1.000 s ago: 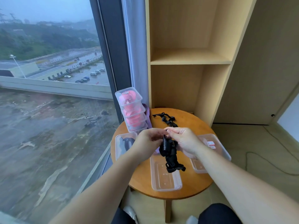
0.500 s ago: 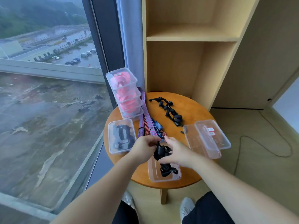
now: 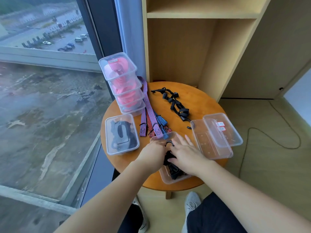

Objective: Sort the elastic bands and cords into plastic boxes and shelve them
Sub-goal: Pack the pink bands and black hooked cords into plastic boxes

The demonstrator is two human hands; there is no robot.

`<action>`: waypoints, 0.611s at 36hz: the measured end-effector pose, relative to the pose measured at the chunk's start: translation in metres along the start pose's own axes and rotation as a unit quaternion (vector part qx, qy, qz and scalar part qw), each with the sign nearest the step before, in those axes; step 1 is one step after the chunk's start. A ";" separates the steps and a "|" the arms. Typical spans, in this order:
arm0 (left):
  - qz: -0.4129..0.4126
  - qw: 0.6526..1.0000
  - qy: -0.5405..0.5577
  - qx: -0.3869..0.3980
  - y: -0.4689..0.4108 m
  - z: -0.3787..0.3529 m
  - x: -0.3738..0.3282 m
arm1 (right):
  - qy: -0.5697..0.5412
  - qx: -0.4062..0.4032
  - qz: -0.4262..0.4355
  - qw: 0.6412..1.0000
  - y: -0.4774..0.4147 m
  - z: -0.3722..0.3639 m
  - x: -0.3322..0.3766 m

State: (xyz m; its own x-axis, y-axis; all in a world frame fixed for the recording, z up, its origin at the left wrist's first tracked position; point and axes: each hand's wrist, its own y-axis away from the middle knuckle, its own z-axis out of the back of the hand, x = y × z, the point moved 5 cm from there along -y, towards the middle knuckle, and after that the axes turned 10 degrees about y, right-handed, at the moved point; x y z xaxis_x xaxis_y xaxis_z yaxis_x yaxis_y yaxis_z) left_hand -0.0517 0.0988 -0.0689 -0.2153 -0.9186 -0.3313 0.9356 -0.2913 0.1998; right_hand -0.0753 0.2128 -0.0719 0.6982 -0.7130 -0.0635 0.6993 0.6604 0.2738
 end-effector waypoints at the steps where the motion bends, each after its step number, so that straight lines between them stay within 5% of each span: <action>1: -0.012 1.000 -0.018 -0.003 0.001 -0.001 0.001 | 0.013 0.008 0.002 1.000 0.001 -0.002 -0.001; 8: -0.018 0.998 -0.054 -0.013 0.006 -0.006 0.003 | 0.070 0.063 0.017 0.995 0.000 -0.004 -0.001; 22: -0.002 0.996 0.034 -0.086 0.027 0.018 -0.001 | -0.004 -0.048 0.046 0.998 0.008 0.025 -0.006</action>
State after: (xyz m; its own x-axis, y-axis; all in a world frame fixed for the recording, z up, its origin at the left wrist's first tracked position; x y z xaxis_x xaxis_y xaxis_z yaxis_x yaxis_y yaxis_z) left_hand -0.0309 0.0875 -0.0468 -0.2044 -0.8958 -0.3947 0.9703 -0.2388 0.0395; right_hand -0.0778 0.2165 -0.0455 0.7593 -0.6498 -0.0354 0.6439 0.7422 0.1858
